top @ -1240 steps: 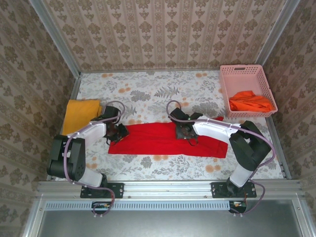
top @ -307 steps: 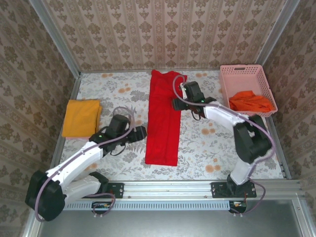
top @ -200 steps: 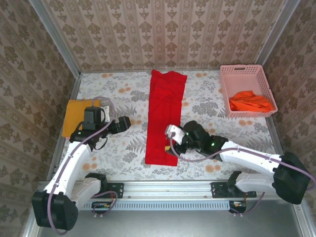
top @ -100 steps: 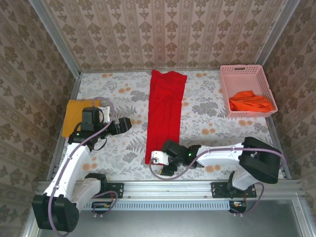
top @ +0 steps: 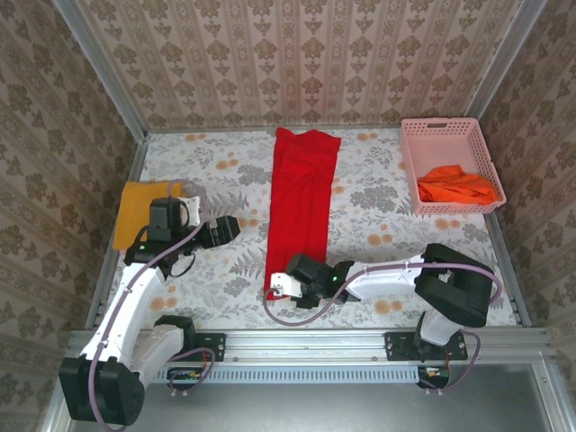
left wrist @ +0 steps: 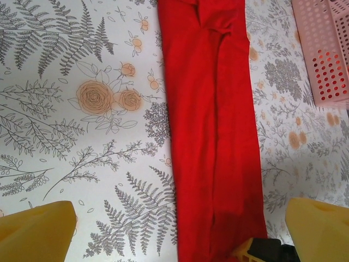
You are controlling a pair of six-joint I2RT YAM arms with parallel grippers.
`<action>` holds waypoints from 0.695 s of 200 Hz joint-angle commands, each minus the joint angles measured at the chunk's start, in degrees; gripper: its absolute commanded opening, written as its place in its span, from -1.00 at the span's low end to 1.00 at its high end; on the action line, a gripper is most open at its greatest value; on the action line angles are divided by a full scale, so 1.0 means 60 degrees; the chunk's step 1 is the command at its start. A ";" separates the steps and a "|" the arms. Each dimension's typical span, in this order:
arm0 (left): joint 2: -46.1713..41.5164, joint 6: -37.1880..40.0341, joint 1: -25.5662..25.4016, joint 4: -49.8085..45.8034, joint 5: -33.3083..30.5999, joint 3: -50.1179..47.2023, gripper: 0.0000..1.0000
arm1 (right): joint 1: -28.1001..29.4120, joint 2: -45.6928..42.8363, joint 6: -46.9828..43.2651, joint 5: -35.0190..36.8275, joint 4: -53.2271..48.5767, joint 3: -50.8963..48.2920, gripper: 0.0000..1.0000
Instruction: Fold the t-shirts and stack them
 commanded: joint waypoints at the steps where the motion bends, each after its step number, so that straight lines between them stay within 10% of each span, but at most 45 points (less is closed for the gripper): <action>1: -0.0092 -0.0118 0.0088 0.0212 0.0197 -0.0110 1.00 | -0.0030 -0.0113 -0.0254 0.0055 -0.0957 0.0184 -0.95; 72: -0.1004 0.1237 -0.0809 0.0817 -0.0208 -0.0256 1.00 | -0.0116 -0.1948 -0.0392 -0.1475 -0.3860 0.0573 -1.00; 139: -0.1920 0.4995 -0.1349 0.0029 0.0078 -0.0026 1.00 | -0.2410 -0.2893 -0.1732 -0.2724 -0.5505 0.2039 -1.00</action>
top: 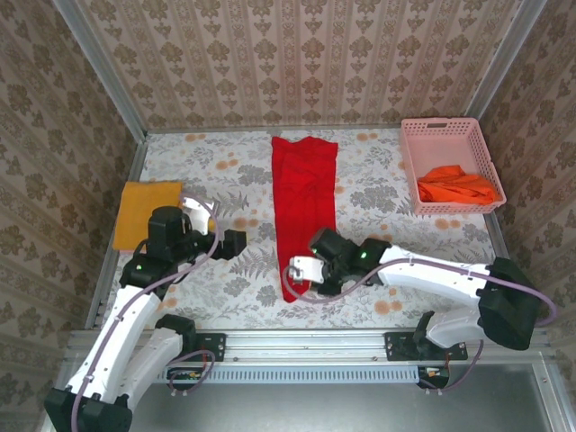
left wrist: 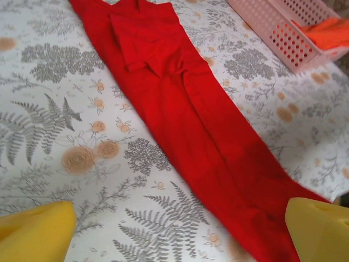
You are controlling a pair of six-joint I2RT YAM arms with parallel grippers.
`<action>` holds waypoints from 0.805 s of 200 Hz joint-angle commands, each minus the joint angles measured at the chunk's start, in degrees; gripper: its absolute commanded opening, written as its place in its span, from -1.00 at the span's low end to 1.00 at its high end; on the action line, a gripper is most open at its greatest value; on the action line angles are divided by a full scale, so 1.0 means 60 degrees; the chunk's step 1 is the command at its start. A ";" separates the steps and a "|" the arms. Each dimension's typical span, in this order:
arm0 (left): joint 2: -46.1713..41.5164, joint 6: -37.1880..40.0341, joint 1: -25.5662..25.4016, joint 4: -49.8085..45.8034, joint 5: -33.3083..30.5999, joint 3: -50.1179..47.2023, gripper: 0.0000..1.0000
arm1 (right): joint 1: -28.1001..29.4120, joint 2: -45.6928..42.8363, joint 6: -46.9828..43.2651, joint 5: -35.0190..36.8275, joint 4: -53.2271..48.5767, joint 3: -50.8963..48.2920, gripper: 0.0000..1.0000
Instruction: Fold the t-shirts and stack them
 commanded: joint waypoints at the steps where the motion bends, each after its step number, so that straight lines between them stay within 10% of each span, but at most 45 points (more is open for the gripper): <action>1: -0.0184 0.2042 0.0051 -0.0401 0.0670 0.0155 1.00 | -0.0750 -0.0136 -0.0868 -0.0839 -0.0964 0.0843 -1.00; 161: -0.0052 0.2744 0.0327 0.0155 0.1950 -0.0509 1.00 | -0.3505 0.5786 -0.2539 -0.0600 -0.2489 0.6753 -1.00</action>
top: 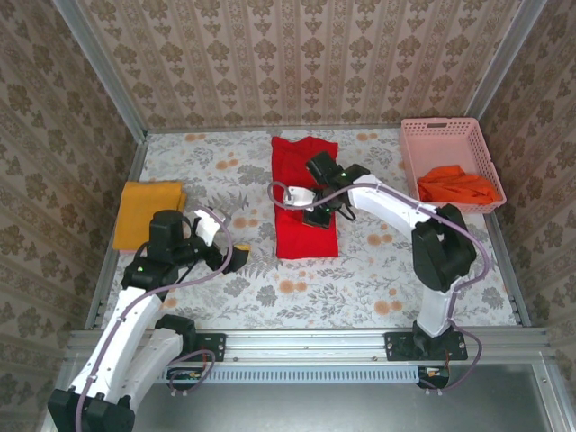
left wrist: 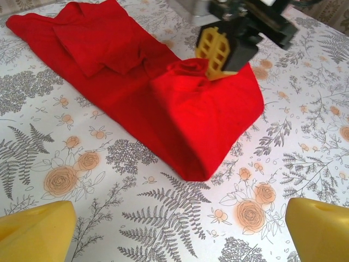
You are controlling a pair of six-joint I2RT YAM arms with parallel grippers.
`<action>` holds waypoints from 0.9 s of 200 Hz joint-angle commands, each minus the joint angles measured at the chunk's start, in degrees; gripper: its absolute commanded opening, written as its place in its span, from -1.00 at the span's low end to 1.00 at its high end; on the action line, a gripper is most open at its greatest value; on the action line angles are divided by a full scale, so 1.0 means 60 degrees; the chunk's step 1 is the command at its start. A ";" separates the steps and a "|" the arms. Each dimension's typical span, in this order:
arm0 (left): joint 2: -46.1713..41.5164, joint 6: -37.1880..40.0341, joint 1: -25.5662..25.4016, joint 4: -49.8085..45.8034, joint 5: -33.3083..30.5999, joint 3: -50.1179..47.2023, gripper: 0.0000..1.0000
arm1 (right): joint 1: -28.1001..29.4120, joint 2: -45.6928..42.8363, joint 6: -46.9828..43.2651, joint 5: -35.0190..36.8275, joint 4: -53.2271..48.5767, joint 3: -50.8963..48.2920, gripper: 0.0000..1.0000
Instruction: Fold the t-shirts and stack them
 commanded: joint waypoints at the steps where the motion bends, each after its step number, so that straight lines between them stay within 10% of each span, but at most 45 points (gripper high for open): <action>1: 0.0020 0.0066 0.0065 0.0326 0.0382 -0.0120 1.00 | -0.0179 0.0748 -0.0301 0.0309 -0.0611 0.0875 -1.00; 180: 0.0036 -0.0011 0.0226 0.0348 0.0405 -0.0260 1.00 | -0.0768 0.3622 -0.0330 0.0976 -0.0478 0.4007 -1.00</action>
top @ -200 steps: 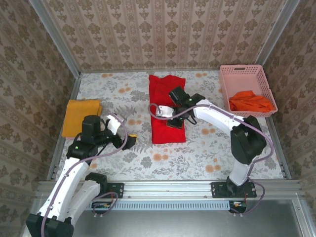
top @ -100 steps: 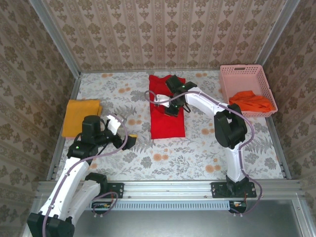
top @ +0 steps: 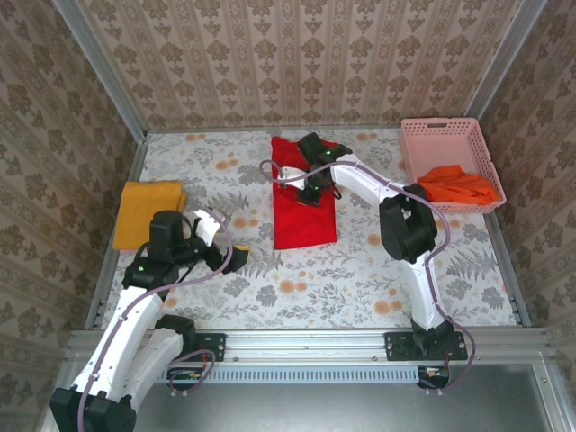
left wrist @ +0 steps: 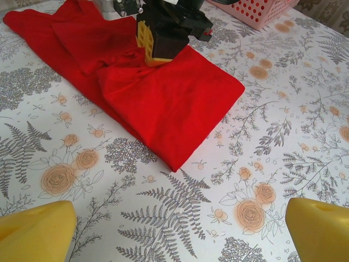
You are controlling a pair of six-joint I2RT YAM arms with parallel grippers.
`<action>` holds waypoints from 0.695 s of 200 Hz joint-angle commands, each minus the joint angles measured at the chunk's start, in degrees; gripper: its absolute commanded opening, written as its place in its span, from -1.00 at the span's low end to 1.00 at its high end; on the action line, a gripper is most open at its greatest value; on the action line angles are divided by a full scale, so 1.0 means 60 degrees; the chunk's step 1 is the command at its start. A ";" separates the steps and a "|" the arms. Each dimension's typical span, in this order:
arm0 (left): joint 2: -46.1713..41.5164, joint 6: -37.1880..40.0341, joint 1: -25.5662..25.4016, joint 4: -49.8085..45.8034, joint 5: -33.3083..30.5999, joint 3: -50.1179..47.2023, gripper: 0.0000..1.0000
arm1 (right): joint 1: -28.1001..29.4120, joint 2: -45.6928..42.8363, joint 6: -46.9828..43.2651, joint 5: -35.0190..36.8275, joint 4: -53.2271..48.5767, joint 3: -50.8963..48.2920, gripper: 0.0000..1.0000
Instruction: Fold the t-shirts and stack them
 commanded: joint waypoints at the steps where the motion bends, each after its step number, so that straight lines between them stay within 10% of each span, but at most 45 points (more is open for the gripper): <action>1: 0.0006 -0.0011 0.0084 0.0210 0.0267 -0.0106 1.00 | -0.0134 0.0346 -0.0218 0.0457 0.0211 0.0295 -1.00; 71: 0.0100 0.0006 0.0121 0.0212 0.0267 -0.0083 1.00 | -0.0357 0.0888 -0.0005 0.0639 0.0765 0.0506 -0.99; 95: 0.0156 -0.0085 0.0120 0.0217 0.0267 -0.0044 1.00 | -0.0372 0.0884 0.0256 0.1041 0.1055 0.0504 0.08; 139: 0.0212 -0.1114 0.0122 0.0713 0.0039 -0.0040 0.99 | -0.0336 -0.0965 0.1073 0.1873 0.3507 -0.1602 0.60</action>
